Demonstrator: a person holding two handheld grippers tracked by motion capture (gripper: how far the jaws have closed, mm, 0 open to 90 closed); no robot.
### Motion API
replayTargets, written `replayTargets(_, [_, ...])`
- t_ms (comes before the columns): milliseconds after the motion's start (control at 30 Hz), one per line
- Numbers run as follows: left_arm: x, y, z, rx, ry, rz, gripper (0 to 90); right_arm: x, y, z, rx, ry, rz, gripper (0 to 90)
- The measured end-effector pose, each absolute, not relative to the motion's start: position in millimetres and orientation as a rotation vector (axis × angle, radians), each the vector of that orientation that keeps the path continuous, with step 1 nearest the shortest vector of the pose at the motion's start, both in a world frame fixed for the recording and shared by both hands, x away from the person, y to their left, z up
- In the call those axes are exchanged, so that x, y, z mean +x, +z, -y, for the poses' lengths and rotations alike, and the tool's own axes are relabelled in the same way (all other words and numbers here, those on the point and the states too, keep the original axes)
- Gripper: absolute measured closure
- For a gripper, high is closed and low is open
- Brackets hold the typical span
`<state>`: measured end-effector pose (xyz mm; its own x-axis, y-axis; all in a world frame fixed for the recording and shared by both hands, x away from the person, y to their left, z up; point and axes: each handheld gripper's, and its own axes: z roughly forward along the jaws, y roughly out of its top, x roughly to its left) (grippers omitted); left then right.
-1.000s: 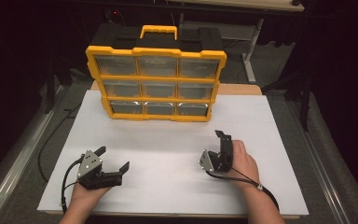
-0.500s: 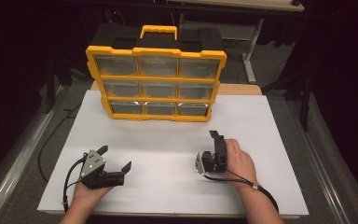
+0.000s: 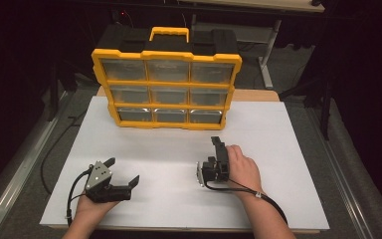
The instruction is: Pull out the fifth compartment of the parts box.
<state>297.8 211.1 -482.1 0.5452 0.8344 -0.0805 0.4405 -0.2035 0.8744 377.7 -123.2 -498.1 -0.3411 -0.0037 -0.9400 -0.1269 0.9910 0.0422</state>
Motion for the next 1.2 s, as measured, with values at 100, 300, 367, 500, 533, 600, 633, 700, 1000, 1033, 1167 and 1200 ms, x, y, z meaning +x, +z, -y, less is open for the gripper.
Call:
replayTargets(100, [297.0,-481.8,-212.2,1.827,0.533,-1.043,0.0,383.1,-497.6,114.5,-0.094,0.134,-1.899,11.8])
replayTargets(300, [297.1,-482.2,-212.9,1.814,0.545,-1.052,0.0,391.4,-497.5,95.5,-0.101,0.14,-1.882,15.2])
replayTargets(367, [297.1,-482.3,-213.4,1.812,0.542,-1.052,0.0,393.8,-496.5,90.4,-0.114,0.146,-1.882,15.8])
replayTargets(500, [297.1,-483.1,-214.5,1.823,0.534,-1.051,0.0,401.1,-496.0,77.7,-0.131,0.145,-1.866,16.2])
replayTargets(533, [297.3,-483.1,-214.7,1.825,0.527,-1.052,0.0,402.8,-495.6,74.6,-0.129,0.143,-1.859,16.4])
replayTargets(600, [297.6,-482.9,-215.2,1.827,0.523,-1.054,0.0,406.1,-493.8,68.5,-0.121,0.143,-1.849,17.6])
replayTargets(633, [297.6,-482.7,-215.4,1.827,0.524,-1.055,0.0,408.1,-492.2,65.6,-0.123,0.149,-1.839,18.2])
replayTargets(700, [297.5,-482.4,-215.6,1.829,0.529,-1.052,0.0,411.6,-488.5,60.3,-0.118,0.149,-1.83,18.9])
replayTargets(1000, [297.5,-483.2,-215.0,1.835,0.532,-1.052,0.0,430.0,-467.8,40.9,-0.112,0.173,-1.776,23.8])
replayTargets(1033, [297.6,-483.4,-214.9,1.835,0.532,-1.053,0.0,431.7,-465.4,38.8,-0.111,0.173,-1.772,24.2])
replayTargets(1167, [297.9,-483.9,-215.0,1.841,0.523,-1.053,0.0,438.9,-455.4,30.9,-0.098,0.177,-1.761,26.6])
replayTargets(1200, [298.0,-484.1,-214.9,1.843,0.52,-1.053,0.0,440.4,-453.6,29.1,-0.094,0.181,-1.761,27.3])
